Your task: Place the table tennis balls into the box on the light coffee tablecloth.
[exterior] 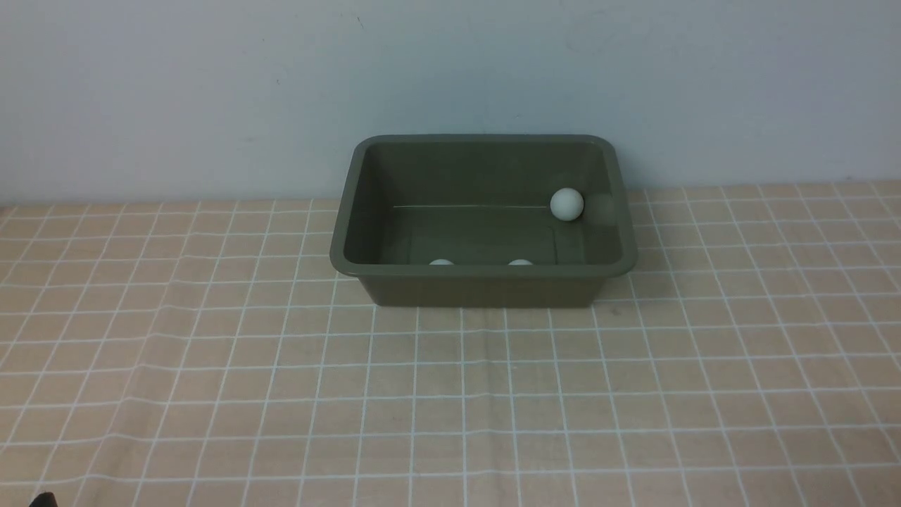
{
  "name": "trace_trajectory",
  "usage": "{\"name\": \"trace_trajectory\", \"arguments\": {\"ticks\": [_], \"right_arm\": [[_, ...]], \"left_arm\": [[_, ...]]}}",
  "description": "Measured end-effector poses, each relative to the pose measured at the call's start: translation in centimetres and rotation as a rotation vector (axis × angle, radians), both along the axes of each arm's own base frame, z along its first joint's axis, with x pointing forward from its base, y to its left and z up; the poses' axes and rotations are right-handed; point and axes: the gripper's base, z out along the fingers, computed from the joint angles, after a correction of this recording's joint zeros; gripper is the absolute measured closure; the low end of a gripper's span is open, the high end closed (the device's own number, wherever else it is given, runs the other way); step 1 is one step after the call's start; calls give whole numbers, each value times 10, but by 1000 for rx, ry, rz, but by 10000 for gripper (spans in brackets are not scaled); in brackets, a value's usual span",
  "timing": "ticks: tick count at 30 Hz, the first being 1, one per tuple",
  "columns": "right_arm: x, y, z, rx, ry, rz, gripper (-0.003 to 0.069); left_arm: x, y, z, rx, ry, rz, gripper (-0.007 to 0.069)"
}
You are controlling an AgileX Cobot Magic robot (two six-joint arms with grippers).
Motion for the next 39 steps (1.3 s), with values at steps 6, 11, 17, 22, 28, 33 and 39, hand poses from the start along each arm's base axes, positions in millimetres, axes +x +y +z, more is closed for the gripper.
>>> {"name": "trace_trajectory", "arguments": {"ticks": [6,11,17,22,28,33,39], "right_arm": [[0,0,0,0,0,0,313],[0,0,0,0,-1,0,313],[0,0,0,0,0,0,313],[0,0,0,0,0,0,313],[0,0,0,0,0,0,313],[0,0,0,0,0,0,313],[0,0,0,0,0,0,313]], "left_arm": [[0,0,-12,13,47,-7,239],[0,0,-12,14,43,-7,239],[1,0,-11,15,36,-6,239],[1,0,-11,15,34,-6,239],[1,0,-11,15,34,-6,239],[1,0,-11,15,34,-6,239],[1,0,-11,15,35,-6,239]]}}
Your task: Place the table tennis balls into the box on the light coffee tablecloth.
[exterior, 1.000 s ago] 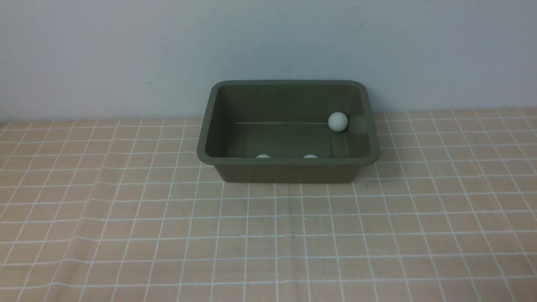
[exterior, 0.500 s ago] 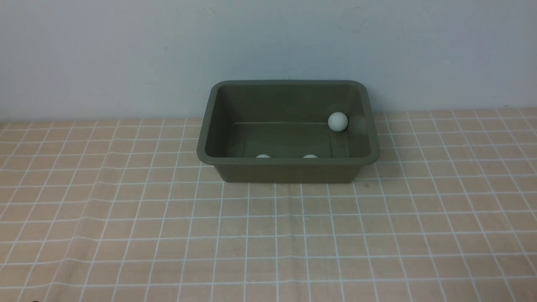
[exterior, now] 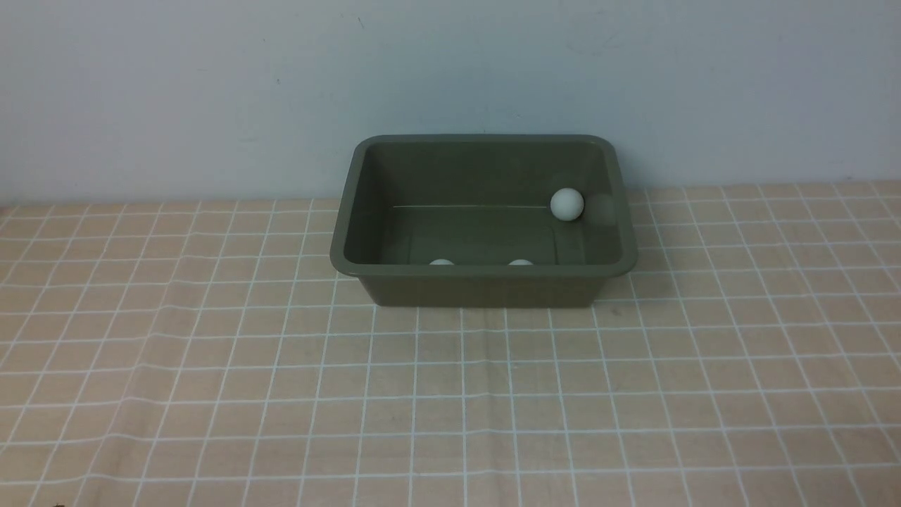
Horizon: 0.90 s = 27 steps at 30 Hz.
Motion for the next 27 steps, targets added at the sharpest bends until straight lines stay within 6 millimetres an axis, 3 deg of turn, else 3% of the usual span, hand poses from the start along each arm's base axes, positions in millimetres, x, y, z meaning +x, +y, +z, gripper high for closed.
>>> {"name": "trace_trajectory", "arguments": {"ticks": [27], "right_arm": [[-1,9,0,-151,-4,140,313]], "left_arm": [[0,0,0,0,-1,0,239]]}}
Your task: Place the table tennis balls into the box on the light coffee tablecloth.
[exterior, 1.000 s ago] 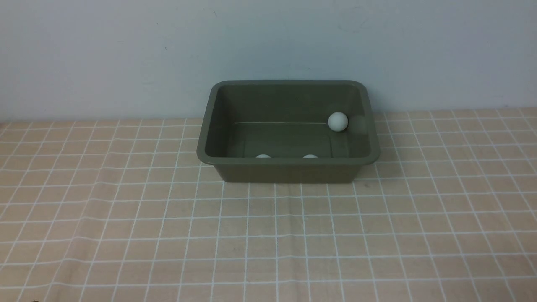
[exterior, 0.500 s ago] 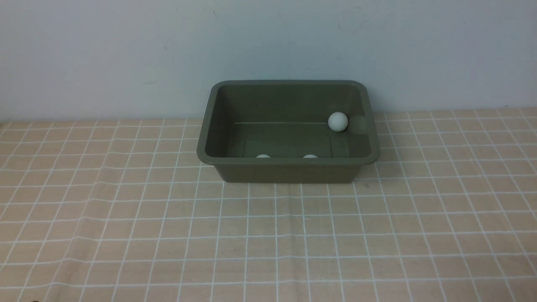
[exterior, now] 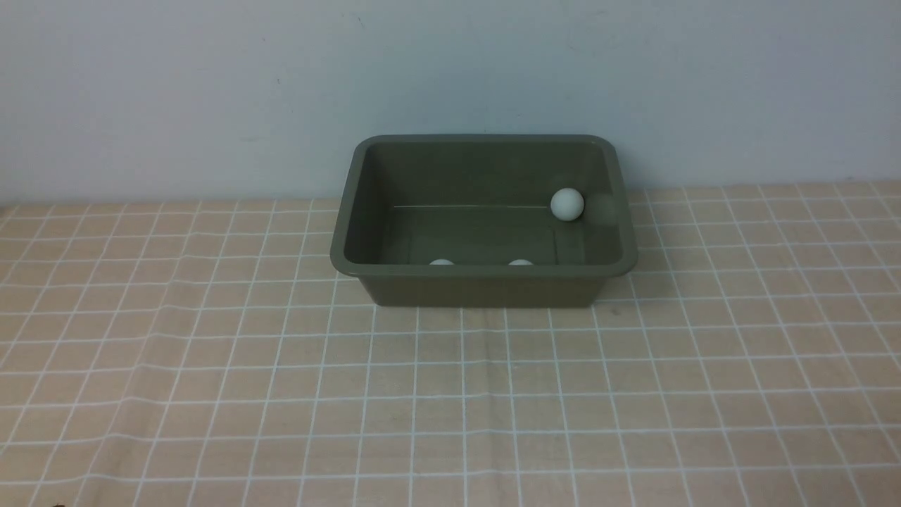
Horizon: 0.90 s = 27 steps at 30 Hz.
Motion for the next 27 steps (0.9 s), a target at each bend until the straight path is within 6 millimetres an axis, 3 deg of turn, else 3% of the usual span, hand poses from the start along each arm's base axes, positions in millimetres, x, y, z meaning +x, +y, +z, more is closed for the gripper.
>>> {"name": "trace_trajectory", "arguments": {"ticks": [27], "right_arm": [[1,-3,2,154,-36,-70,313]], "left_arm": [[0,0,0,0,0,0,239]]}}
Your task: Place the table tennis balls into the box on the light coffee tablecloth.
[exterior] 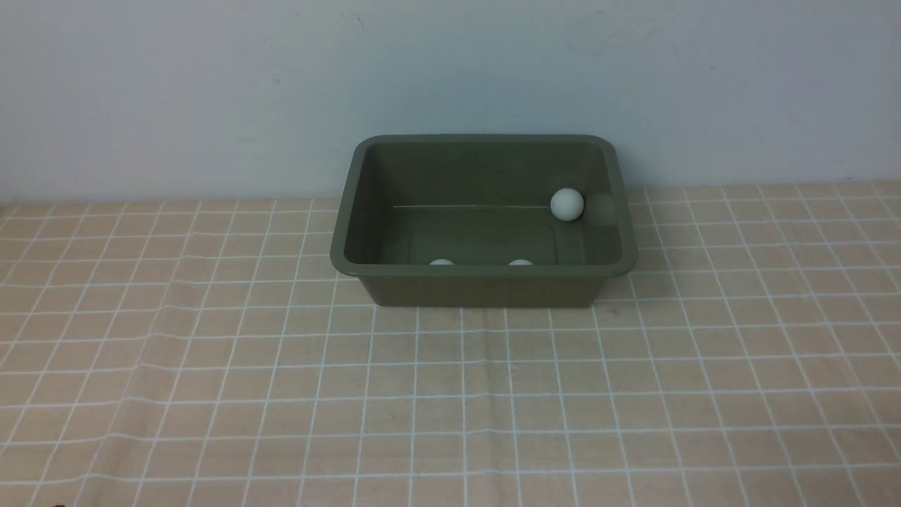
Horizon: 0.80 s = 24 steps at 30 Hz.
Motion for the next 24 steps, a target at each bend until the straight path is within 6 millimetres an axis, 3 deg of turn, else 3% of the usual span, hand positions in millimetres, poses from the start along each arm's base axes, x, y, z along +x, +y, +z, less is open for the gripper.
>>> {"name": "trace_trajectory", "arguments": {"ticks": [7,24], "right_arm": [[0,0,-1,-82,19,16,313],[-1,0,-2,-87,37,21,313]], "left_arm": [[0,0,0,0,0,0,239],[0,0,0,0,0,0,239]]}}
